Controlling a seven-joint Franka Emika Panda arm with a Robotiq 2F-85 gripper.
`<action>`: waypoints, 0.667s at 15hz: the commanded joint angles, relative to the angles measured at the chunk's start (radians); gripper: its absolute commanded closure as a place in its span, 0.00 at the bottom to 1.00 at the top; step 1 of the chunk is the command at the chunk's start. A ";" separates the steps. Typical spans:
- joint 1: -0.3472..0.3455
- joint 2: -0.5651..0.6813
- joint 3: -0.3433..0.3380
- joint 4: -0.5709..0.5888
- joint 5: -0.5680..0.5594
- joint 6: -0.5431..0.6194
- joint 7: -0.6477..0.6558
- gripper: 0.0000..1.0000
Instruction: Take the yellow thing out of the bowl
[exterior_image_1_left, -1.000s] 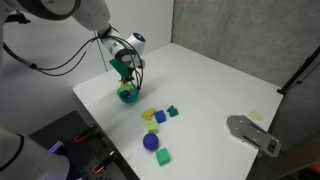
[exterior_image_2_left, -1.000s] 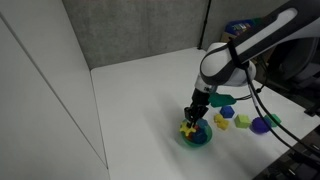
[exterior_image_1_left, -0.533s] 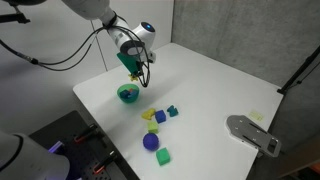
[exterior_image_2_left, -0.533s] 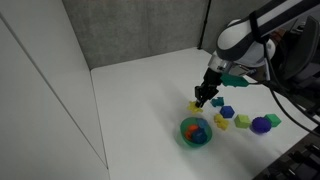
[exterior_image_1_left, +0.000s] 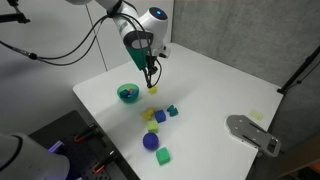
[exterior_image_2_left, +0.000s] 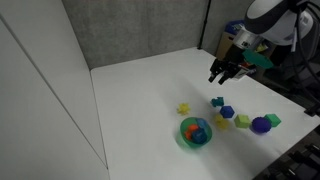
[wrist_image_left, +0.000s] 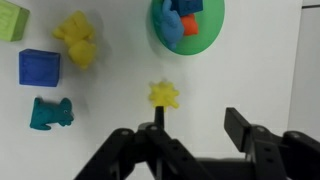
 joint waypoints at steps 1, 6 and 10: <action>0.010 -0.125 -0.023 -0.077 0.017 -0.009 -0.014 0.03; 0.026 -0.264 -0.067 -0.120 -0.053 -0.174 0.007 0.00; 0.034 -0.358 -0.104 -0.133 -0.204 -0.323 0.071 0.00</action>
